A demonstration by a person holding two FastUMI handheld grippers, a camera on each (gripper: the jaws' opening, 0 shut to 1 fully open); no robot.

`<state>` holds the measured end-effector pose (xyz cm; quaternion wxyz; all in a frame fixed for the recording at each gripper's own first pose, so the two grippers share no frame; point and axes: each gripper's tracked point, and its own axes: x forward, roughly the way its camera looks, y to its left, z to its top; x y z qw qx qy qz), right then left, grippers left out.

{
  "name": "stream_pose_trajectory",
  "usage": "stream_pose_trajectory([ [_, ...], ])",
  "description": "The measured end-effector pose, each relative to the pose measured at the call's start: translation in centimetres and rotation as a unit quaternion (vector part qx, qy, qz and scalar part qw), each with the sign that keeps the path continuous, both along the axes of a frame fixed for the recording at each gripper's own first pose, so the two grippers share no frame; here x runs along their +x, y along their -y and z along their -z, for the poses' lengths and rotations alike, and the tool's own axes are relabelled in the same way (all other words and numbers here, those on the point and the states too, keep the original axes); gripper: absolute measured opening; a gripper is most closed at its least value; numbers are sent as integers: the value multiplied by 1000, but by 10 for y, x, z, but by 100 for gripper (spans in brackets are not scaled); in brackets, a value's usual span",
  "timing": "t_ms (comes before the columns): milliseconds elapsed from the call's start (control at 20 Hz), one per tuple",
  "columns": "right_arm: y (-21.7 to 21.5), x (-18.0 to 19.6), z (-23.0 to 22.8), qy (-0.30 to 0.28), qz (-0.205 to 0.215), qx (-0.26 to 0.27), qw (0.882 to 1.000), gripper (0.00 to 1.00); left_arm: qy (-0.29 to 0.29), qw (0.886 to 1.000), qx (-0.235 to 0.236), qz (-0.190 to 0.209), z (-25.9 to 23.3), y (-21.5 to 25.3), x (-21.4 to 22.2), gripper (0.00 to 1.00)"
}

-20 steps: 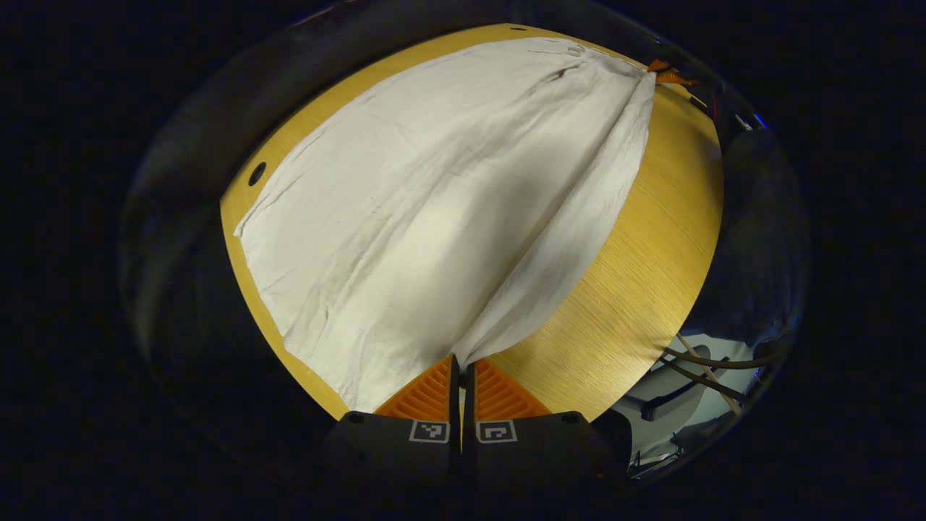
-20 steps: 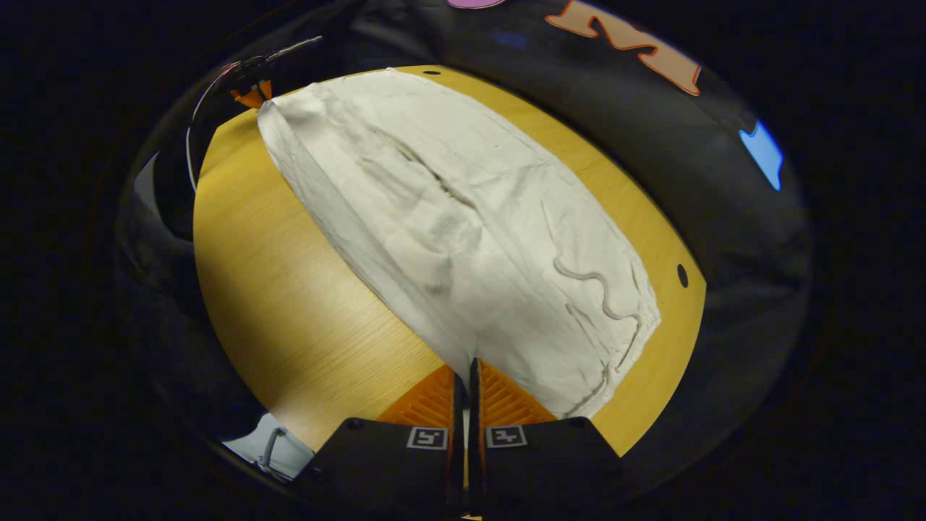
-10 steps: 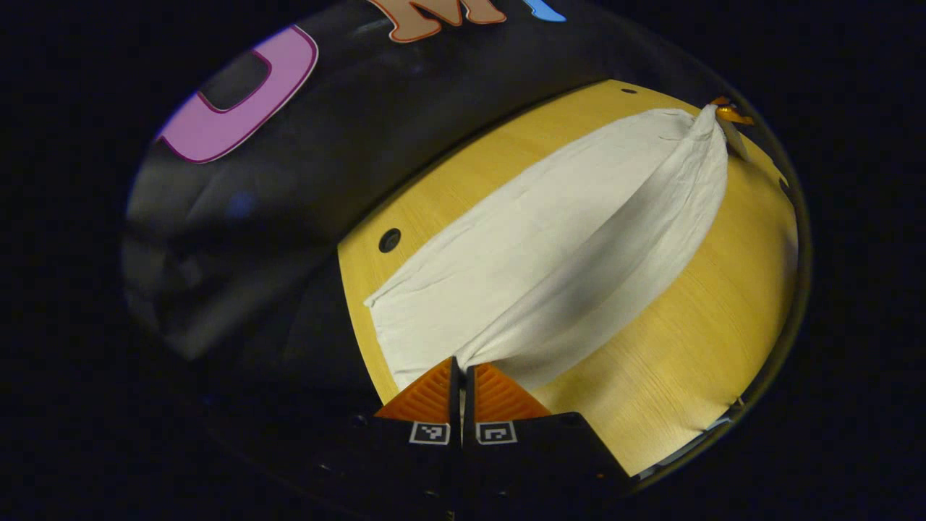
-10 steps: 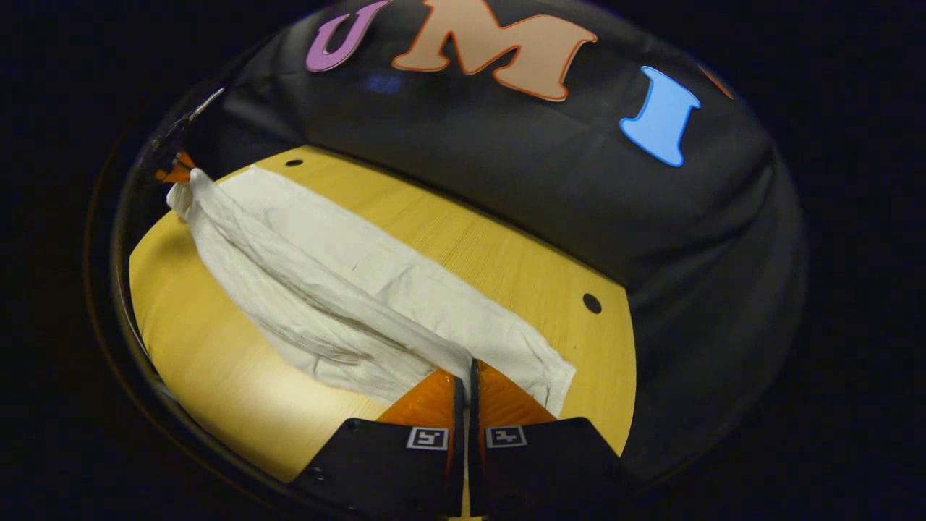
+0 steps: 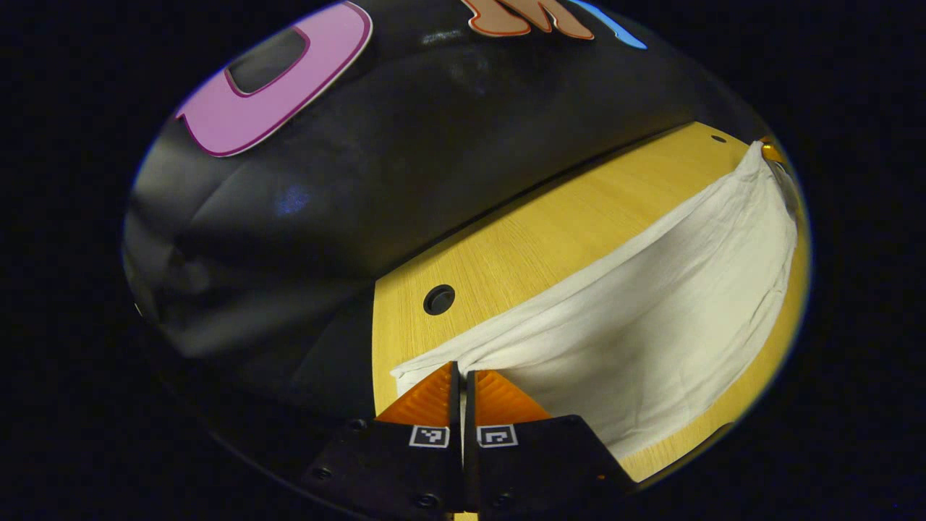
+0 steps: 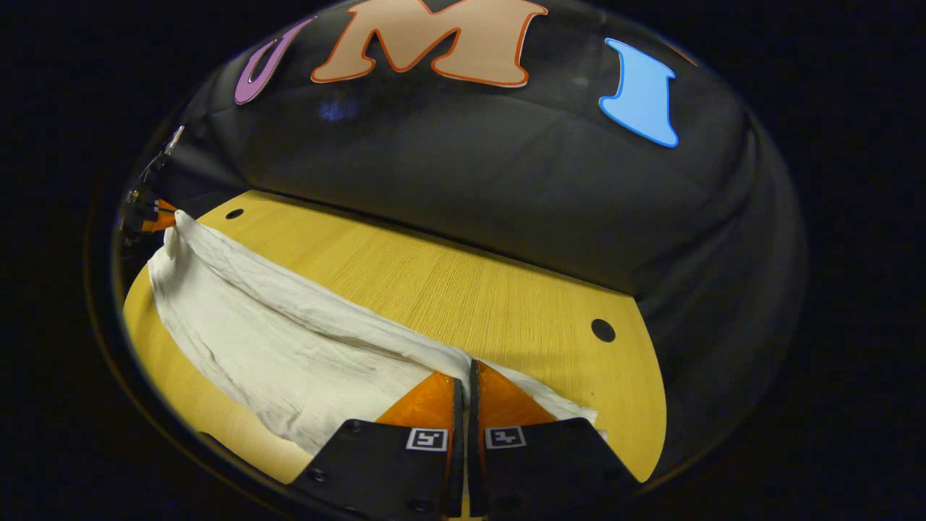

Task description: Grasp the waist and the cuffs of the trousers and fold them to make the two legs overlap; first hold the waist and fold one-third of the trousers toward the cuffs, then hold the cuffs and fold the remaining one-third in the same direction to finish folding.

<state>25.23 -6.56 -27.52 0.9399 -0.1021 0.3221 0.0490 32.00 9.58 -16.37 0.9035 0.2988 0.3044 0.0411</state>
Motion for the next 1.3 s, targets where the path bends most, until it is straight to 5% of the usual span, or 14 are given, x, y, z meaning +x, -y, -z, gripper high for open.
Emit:
stream_pose_trajectory([
  [150, 3, 13, 31, -18, 3, 7, 1000, 7, 12, 1000, -12, -14, 22, -1, 17, 0],
  [300, 3, 20, 43, -27, 12, 23, 999, 15, 10, 999, -26, -21, 38, 1, 24, 18],
  [350, 4, 23, 43, -23, 11, 25, 999, 21, 13, 999, -26, -24, 40, 1, 25, 34],
  [400, 7, 25, 43, -20, 15, 23, 999, 35, 22, 999, -28, -30, 39, 1, 26, 46],
  [450, 11, 25, 40, -18, 20, 20, 999, 48, 36, 998, -34, -37, 34, 1, 26, 70],
  [500, 13, 24, 37, -16, 26, 23, 999, 83, 56, 996, -44, -45, 28, 2, 26, 83],
  [550, 16, 22, 30, -12, 32, 28, 999, 89, 76, 994, -59, -51, 20, 5, 25, 91],
  [650, 26, 21, 9, 7, 47, 38, 998, 99, 117, 987, -93, -62, -1, 14, 19, 94],
  [950, 85, -23, -61, 56, 100, 67, 991, 99, 195, 962, -168, -95, -30, 3, 13, 96],
  [1150, 140, -78, -67, 50, 143, 39, 988, 98, 230, 943, -213, -110, -25, -15, 9, 96],
  [1300, 170, -120, -49, 24, 177, 39, 983, 99, 236, 942, -211, -112, -20, -19, 11, 97],
])
